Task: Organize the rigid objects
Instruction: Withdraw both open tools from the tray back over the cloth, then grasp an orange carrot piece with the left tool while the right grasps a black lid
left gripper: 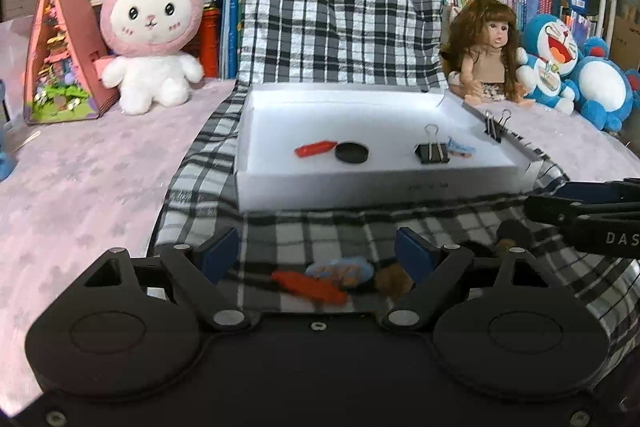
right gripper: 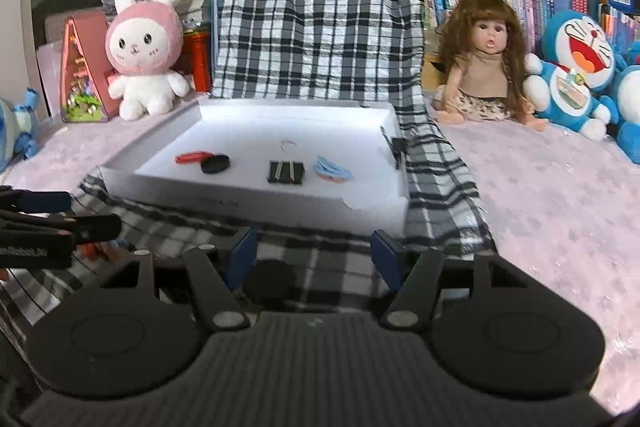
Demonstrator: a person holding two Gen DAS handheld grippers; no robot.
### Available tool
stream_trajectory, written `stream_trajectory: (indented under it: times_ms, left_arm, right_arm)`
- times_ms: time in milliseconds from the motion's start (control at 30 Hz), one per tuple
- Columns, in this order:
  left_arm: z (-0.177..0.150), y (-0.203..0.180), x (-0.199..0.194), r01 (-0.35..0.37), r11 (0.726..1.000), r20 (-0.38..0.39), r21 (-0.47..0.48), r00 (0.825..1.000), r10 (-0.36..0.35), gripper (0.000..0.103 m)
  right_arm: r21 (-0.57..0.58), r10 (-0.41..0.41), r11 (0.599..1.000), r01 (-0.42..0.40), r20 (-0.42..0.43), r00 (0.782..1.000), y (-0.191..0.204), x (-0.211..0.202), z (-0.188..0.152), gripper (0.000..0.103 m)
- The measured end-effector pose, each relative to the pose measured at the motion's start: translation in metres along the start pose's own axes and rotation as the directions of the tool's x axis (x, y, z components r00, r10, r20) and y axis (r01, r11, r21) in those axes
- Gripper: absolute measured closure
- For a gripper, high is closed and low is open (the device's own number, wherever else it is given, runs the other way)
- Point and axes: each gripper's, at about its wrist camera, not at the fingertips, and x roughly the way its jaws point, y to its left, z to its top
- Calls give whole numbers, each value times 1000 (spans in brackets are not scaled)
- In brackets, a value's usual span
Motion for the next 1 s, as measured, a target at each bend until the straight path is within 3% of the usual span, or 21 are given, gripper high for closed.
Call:
stream_trajectory:
  times_ms: [333,533,700,1000]
  left_arm:
    - [-16,5,-5,-36,999,10,13,999,36,20]
    - [-26,5,-4,-9,999,-24,34,1000,10,28]
    - [-31,2,-5,-14,998,8,65,1000,13,29]
    - [-32,7,-3,-41,997,30,68,999,39,31]
  right_arm:
    - [-28,-45,999,44,-5,999,-8,-5,-9,26]
    - [-24,-54,998,53,-23,998,-11,-4,-17,26]
    - [-20,-57,998,57,-37,998,-11,-3,-24,26]
    - [-54,-90,994,92,28,996,-12,-16,-25,26]
